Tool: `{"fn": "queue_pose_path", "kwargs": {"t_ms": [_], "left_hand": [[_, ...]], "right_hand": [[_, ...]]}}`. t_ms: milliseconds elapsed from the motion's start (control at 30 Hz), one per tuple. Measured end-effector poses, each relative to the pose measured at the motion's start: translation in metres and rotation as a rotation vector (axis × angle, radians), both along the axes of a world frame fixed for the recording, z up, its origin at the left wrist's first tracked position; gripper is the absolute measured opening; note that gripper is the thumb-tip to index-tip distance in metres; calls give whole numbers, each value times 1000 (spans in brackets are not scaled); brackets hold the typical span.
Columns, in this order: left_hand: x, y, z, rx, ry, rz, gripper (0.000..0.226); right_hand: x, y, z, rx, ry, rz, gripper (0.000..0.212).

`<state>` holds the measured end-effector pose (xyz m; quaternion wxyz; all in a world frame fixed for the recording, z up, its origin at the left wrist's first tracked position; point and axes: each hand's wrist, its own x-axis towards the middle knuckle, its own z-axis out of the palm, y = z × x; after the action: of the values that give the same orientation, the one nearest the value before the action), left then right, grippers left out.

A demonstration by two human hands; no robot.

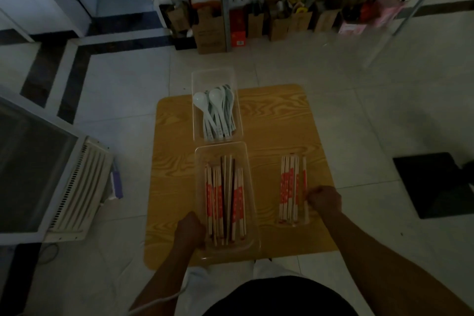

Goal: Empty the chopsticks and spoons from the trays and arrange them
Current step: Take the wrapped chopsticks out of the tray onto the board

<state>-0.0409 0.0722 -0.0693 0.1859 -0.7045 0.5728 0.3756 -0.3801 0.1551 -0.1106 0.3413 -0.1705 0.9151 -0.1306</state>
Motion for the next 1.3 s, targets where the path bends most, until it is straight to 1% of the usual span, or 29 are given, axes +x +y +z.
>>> {"fn": "queue_pose_path", "kwargs": {"t_ms": [100,200,300,467,567,633,700,767,867,933,1033,1133,1300], "left_hand": [[0,1,4,54,-41,-59,58],[-1,1,8,72,-60,-107,66],[0,1,10,85,-57,-131,73],[1,-1,12,98,-68,-153,72],[2,0,13,83,-40,-138,69],[3,0,11,68,-8,-124,64],[5,0,12,66,0,-121,65],[7,-1,14,68,11,-124,68],[10,-2,14,86,43,-87,66],[10,-2,13,70,70,-66,58],[12,0,10,52,115,-30,50],[13,1,7,69,136,24,54],[16,4,2,59,173,69,50]], "right_hand": [[12,-4,0,-8,-50,5,7],[20,-6,1,-11,-65,5,3],[24,-9,2,-4,-31,18,6],[27,-14,12,-21,16,49,12],[32,-24,23,-34,84,8,18],[42,-41,35,-102,122,-31,25],[59,-62,46,-174,160,-6,27],[86,-81,55,-257,171,35,24],[135,-93,61,-374,130,161,17],[167,-91,57,-330,96,310,16],[200,-84,43,-189,53,499,18],[214,-76,38,-57,67,547,21],[220,-74,31,17,120,536,24]]}}
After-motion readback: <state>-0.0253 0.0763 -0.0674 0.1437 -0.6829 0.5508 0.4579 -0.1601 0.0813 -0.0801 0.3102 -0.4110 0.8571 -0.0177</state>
